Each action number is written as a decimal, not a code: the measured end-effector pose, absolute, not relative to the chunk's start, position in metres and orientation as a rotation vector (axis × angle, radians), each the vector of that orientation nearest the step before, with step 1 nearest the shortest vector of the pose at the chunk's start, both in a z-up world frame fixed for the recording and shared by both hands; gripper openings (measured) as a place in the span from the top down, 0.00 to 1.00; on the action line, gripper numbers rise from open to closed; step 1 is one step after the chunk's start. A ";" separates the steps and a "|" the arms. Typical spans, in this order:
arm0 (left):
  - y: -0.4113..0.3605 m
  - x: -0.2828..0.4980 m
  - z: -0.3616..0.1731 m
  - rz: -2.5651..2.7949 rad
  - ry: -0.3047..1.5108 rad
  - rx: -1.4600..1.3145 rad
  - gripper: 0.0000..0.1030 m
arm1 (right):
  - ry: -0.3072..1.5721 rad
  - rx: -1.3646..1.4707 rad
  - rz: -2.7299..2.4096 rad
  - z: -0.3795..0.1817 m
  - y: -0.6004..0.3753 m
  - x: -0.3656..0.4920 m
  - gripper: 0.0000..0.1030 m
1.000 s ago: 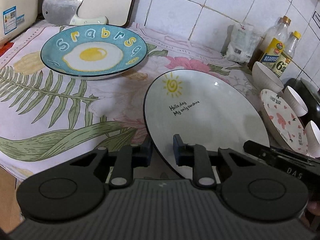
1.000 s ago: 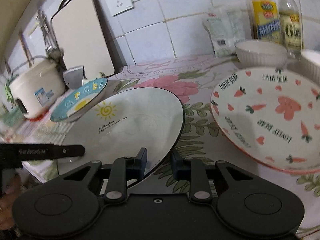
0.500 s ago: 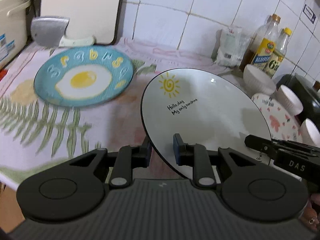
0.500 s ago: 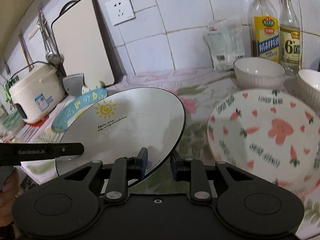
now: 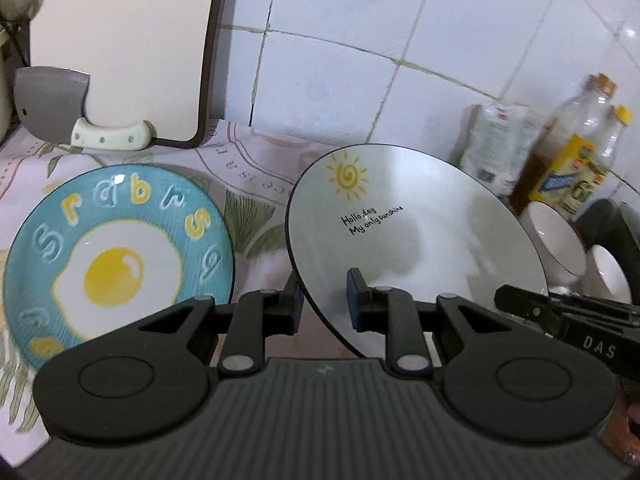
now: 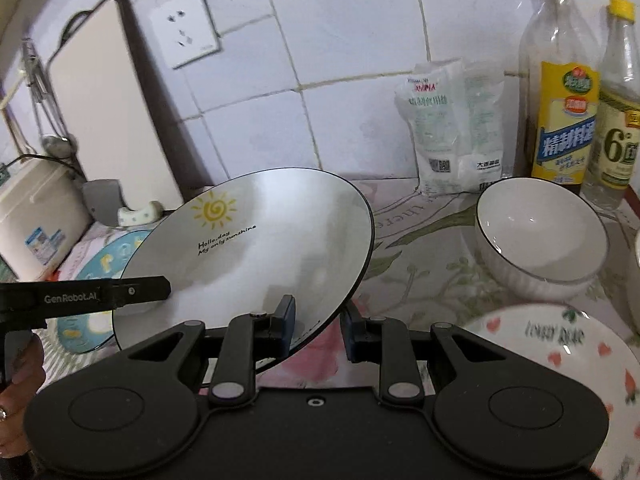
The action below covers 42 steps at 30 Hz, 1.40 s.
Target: Organize plates and bowls
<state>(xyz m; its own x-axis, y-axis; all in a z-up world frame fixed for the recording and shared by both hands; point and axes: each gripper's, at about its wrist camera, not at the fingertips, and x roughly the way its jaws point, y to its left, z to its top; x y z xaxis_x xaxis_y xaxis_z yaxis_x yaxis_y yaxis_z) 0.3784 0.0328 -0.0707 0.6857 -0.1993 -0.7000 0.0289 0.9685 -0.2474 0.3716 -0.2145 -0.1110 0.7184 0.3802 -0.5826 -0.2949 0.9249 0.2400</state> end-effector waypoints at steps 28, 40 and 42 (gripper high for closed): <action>0.014 0.384 -0.049 -0.172 0.921 -0.092 0.49 | 0.733 -0.031 0.349 -0.115 -0.185 0.370 0.48; 0.072 0.279 0.032 -0.207 0.729 -0.033 0.38 | 0.587 -0.011 0.517 -0.048 -0.173 0.271 0.45; 0.085 0.265 0.042 -0.223 0.711 -0.034 0.38 | 0.576 -0.010 0.551 -0.040 -0.167 0.260 0.44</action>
